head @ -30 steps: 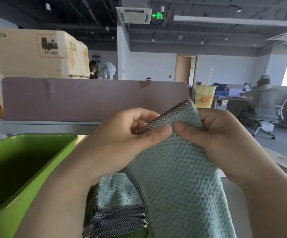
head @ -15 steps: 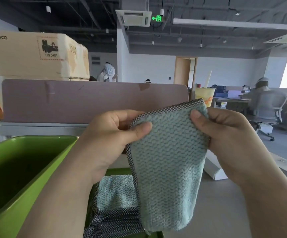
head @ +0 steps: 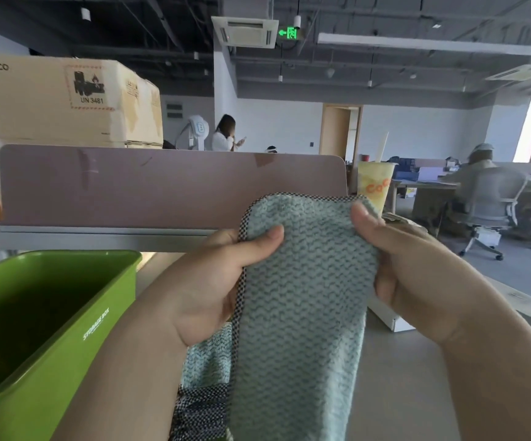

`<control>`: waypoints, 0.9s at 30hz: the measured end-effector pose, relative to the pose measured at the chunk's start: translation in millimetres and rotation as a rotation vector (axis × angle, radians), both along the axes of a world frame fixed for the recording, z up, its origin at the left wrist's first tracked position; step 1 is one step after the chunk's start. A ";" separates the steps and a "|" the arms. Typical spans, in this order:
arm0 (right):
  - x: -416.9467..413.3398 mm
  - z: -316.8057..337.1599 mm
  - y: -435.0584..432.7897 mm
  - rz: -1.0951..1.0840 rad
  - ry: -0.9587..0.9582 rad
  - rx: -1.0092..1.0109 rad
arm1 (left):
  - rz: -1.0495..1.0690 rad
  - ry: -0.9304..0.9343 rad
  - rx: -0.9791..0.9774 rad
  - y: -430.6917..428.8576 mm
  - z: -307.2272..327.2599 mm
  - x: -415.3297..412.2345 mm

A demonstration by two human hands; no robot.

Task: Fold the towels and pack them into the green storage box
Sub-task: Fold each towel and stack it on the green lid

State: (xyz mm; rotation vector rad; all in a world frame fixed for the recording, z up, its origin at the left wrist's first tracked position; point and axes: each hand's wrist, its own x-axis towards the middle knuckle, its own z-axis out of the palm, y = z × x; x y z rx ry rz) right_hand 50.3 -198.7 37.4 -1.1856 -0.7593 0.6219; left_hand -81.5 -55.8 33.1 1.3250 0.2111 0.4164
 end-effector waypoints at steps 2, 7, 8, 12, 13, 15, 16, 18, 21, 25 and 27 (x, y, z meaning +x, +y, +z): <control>2.5 -2.9 -1.9 0.099 -0.014 -0.089 | 0.057 -0.004 -0.005 0.7 1.4 0.6; 2.2 -1.7 -3.2 0.106 -0.006 -0.060 | 0.156 -0.065 -0.026 1.1 0.6 5.2; 0.5 -1.5 -2.3 0.127 -0.014 -0.056 | 0.171 -0.079 -0.020 1.1 -0.4 6.2; -4.5 -3.9 6.4 0.109 0.009 0.010 | 0.191 -0.103 0.025 0.1 -2.5 6.3; -4.2 -4.2 8.8 0.075 0.036 0.050 | 0.183 -0.101 0.044 -0.2 -2.6 6.0; -3.7 -3.9 11.4 0.001 0.069 0.120 | 0.167 -0.097 0.077 -1.0 -2.7 5.1; -3.1 -3.7 11.0 -0.037 0.067 0.139 | 0.162 -0.099 0.092 -1.3 -2.6 4.8; -2.4 -2.9 8.8 -0.095 0.041 0.156 | 0.159 -0.100 0.121 -2.9 -1.9 4.7; -1.3 -1.8 5.6 -0.126 0.020 0.178 | 0.169 -0.092 0.145 -5.7 -1.9 5.5; 0.8 -0.7 3.6 -0.108 0.043 0.173 | 0.178 -0.087 0.185 -7.5 -1.7 5.8; 0.9 -0.1 2.8 -0.076 0.039 0.154 | 0.173 -0.092 0.184 -8.2 -1.1 4.9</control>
